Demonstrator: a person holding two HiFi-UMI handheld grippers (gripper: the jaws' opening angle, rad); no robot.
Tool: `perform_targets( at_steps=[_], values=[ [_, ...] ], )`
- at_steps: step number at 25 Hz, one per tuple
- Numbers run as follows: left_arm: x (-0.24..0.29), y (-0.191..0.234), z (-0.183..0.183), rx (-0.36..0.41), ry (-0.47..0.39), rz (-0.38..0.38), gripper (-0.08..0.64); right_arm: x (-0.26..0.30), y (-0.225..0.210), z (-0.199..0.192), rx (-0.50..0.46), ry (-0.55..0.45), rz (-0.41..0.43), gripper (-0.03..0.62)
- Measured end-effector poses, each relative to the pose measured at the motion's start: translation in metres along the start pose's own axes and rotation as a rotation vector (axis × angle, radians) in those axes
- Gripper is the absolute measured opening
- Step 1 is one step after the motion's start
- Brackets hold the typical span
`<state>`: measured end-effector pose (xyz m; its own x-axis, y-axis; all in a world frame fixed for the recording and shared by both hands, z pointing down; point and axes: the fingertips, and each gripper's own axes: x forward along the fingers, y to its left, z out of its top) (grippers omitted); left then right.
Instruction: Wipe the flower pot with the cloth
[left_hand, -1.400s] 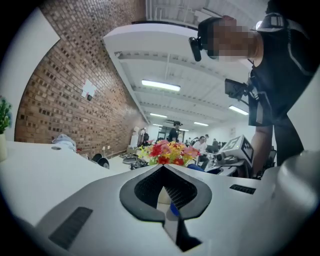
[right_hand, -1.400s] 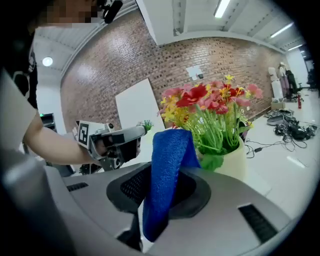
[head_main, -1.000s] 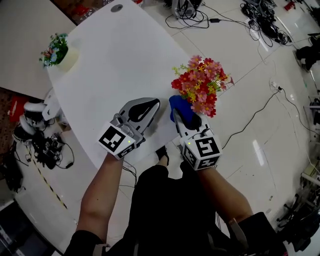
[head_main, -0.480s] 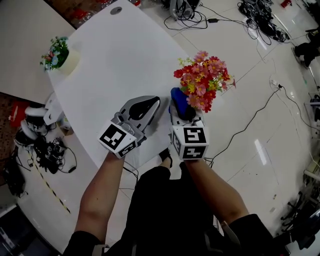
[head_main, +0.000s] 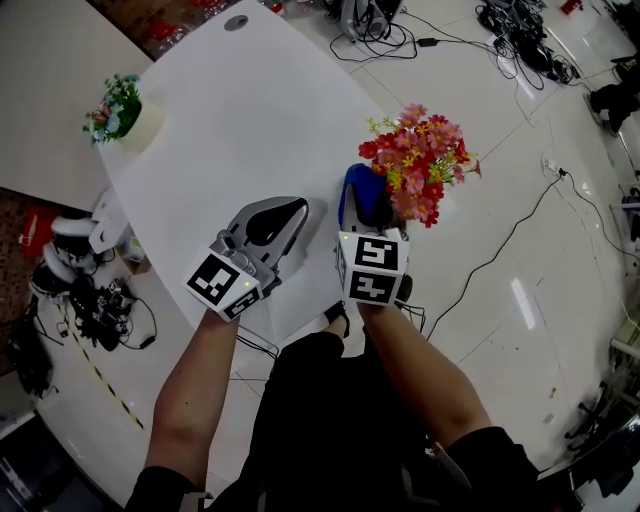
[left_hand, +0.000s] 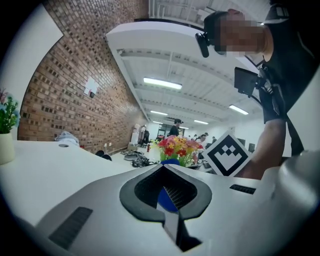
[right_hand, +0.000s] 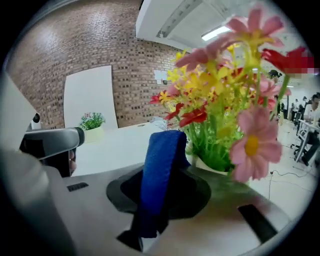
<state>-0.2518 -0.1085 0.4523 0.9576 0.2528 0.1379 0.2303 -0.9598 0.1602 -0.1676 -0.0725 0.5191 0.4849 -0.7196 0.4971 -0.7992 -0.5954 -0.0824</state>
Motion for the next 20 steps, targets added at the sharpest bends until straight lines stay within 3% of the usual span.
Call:
perform_targets(
  at_steps=[8, 16, 20],
  values=[
    [0.014, -0.003, 0.000, -0.005, -0.006, -0.057, 0.000, -0.031, -0.021, -0.011, 0.025, -0.039, -0.042, 0.078],
    [0.065, 0.011, 0.002, 0.090, 0.048, -0.164, 0.000, -0.051, -0.040, -0.019, 0.053, -0.068, -0.037, 0.078],
    [0.101, 0.006, -0.010, 0.125, 0.117, -0.253, 0.000, -0.060, -0.050, -0.026, 0.064, -0.062, -0.033, 0.079]
  ],
)
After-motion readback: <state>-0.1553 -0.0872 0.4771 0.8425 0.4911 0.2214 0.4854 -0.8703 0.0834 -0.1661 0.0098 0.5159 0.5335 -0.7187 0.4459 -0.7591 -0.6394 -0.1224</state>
